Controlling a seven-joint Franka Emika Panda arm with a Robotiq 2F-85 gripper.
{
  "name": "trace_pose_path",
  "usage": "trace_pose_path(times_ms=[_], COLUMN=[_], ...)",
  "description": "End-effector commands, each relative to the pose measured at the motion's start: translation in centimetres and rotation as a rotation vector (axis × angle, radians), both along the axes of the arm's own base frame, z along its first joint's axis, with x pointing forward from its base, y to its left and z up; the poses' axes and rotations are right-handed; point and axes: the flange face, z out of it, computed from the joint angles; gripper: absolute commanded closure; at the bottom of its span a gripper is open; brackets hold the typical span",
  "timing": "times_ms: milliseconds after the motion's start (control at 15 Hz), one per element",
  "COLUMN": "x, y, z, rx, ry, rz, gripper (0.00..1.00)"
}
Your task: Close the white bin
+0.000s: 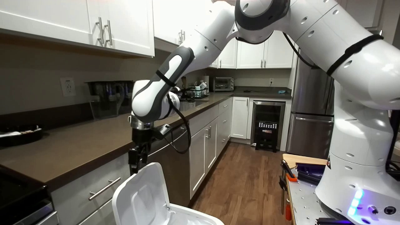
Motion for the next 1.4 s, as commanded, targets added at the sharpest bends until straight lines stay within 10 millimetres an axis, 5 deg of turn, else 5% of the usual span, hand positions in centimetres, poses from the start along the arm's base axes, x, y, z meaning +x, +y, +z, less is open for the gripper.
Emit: trace_pose_path(times_ms=[0, 200, 467, 533, 600, 733, 1067, 1333], x=[0.7, 0.8, 1.5, 1.5, 1.6, 1.6, 2.1, 2.2], y=[-0.3, -0.6, -0.8, -0.7, -0.6, -0.5, -0.4, -0.5], z=[-1.0, -1.9, -1.1, -1.1, -1.2, -1.3, -1.2, -1.2], rx=[0.005, 0.011, 0.004, 0.002, 0.003, 0.003, 0.004, 0.007], ry=[-0.022, -0.021, -0.023, -0.026, -0.030, -0.024, -0.037, -0.036], rz=[0.000, -0.005, -0.007, -0.006, -0.005, -0.006, -0.007, -0.008], gripper=[0.42, 0.57, 0.31, 0.39, 0.64, 0.64, 0.91, 0.88])
